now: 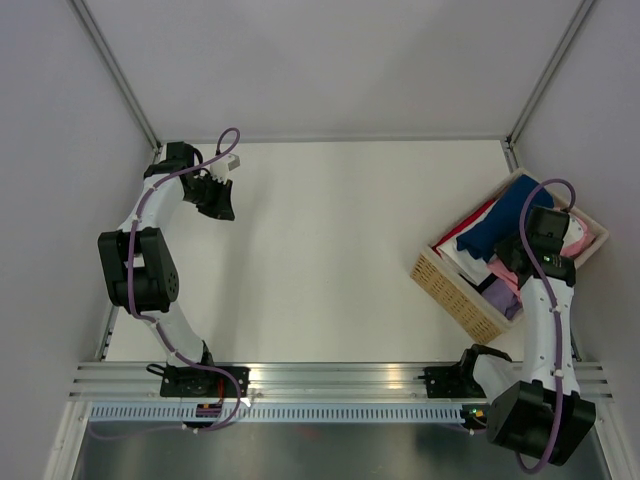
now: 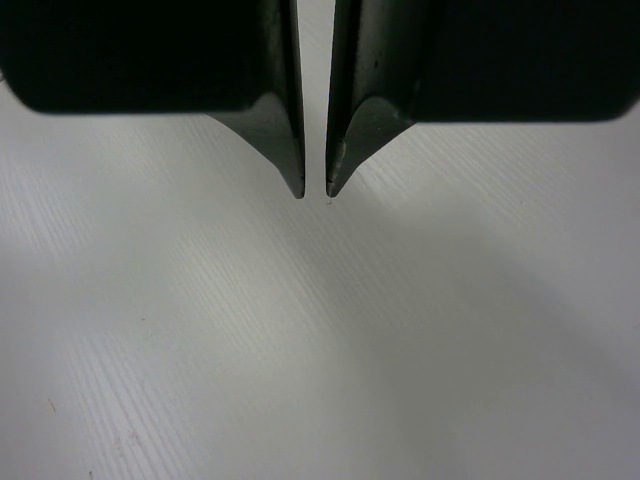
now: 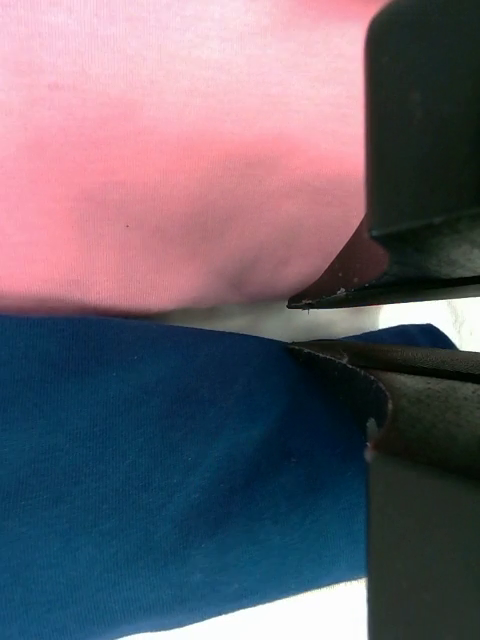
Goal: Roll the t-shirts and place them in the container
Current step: Place the rolled tshirt into the container
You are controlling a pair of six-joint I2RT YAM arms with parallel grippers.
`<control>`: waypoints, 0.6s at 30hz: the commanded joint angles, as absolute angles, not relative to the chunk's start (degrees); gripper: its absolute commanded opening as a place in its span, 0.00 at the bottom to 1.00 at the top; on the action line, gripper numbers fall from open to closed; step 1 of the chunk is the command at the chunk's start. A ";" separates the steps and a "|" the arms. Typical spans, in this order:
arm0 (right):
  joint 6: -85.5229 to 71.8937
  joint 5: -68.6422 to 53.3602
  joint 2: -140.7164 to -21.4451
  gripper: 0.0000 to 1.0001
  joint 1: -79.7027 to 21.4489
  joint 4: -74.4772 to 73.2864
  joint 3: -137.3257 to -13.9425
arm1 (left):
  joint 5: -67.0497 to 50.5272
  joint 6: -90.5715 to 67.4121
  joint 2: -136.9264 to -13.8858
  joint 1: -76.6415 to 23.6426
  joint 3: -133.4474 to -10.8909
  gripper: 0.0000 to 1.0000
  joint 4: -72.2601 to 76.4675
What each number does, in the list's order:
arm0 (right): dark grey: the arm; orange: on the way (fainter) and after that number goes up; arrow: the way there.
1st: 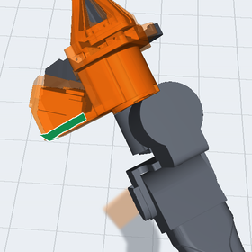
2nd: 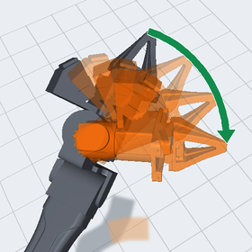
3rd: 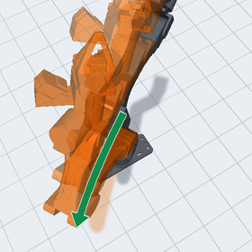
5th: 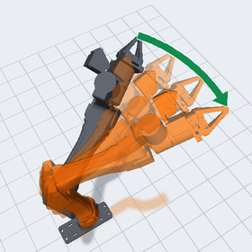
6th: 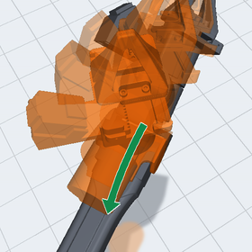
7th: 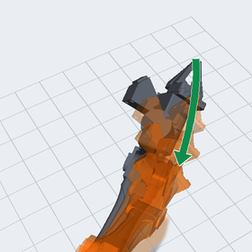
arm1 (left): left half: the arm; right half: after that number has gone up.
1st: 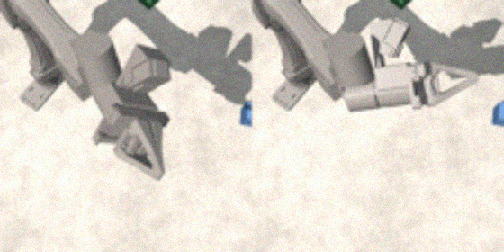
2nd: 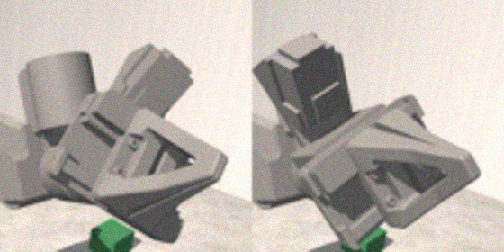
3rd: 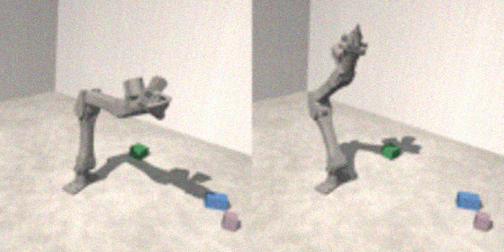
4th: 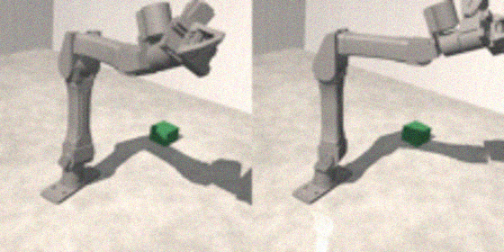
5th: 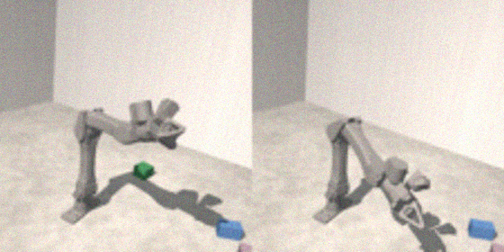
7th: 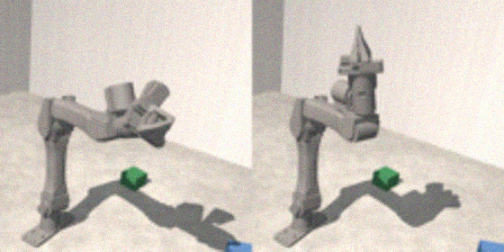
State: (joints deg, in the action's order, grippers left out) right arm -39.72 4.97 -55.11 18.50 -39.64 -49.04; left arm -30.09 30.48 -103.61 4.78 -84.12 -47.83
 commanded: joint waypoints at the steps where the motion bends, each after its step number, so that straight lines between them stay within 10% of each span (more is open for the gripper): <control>1: -41.05 6.59 -53.26 0.25 18.37 -38.84 -49.83 | -30.85 32.34 -102.92 4.83 -85.69 0.18 -48.16; 8: -38.33 16.33 -50.11 0.38 18.37 -42.01 -52.55 | -29.71 32.17 -102.66 5.01 -85.52 0.18 -48.16; 18: -26.37 34.18 -49.31 0.98 18.37 -45.70 -59.76 | -27.68 31.55 -97.65 5.01 -83.85 0.28 -48.16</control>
State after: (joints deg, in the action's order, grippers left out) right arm -31.09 25.04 -50.19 18.48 -43.59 -57.84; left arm -28.53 30.50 -102.19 4.78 -84.03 -47.86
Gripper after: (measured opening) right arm 0.956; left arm 0.255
